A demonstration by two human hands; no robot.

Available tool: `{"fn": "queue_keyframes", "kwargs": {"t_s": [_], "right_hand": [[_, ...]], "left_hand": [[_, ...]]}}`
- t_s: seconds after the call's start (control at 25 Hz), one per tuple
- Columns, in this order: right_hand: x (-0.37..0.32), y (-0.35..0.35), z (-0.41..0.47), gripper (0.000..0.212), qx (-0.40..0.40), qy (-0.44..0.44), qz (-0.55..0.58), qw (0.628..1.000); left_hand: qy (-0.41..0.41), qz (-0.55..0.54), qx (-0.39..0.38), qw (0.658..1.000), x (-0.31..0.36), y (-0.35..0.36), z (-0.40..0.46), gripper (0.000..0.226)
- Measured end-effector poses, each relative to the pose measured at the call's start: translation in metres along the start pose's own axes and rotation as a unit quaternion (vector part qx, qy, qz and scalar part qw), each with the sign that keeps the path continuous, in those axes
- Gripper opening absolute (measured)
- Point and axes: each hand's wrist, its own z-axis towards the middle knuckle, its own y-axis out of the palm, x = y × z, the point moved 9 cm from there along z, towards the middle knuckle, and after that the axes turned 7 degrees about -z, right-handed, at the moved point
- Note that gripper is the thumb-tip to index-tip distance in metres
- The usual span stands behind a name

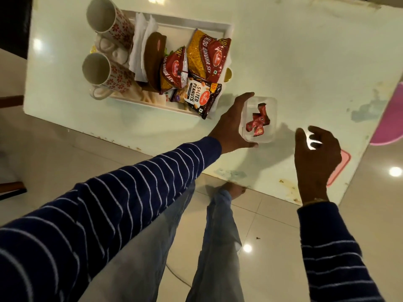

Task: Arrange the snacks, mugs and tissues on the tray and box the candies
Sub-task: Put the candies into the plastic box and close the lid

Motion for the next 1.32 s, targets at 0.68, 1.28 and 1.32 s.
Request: {"fn": "queue_keyframes", "kwargs": {"t_s": [0.68,1.28,1.32], "right_hand": [[0.112,-0.049,-0.013,0.084,0.112,0.137,0.089,0.98],[-0.071,0.027,-0.084,0.048,-0.082,-0.26,0.007,0.962],[-0.071,0.032,-0.086,0.047,-0.11,-0.273,0.0,0.956]], "left_hand": [[0.018,0.051,-0.012,0.998,-0.008,-0.005,-0.027,0.121],[0.055,0.035,0.031,0.997,0.018,-0.036,-0.028,0.122],[0.066,0.031,0.023,0.997,0.02,-0.036,-0.029,0.126]]}}
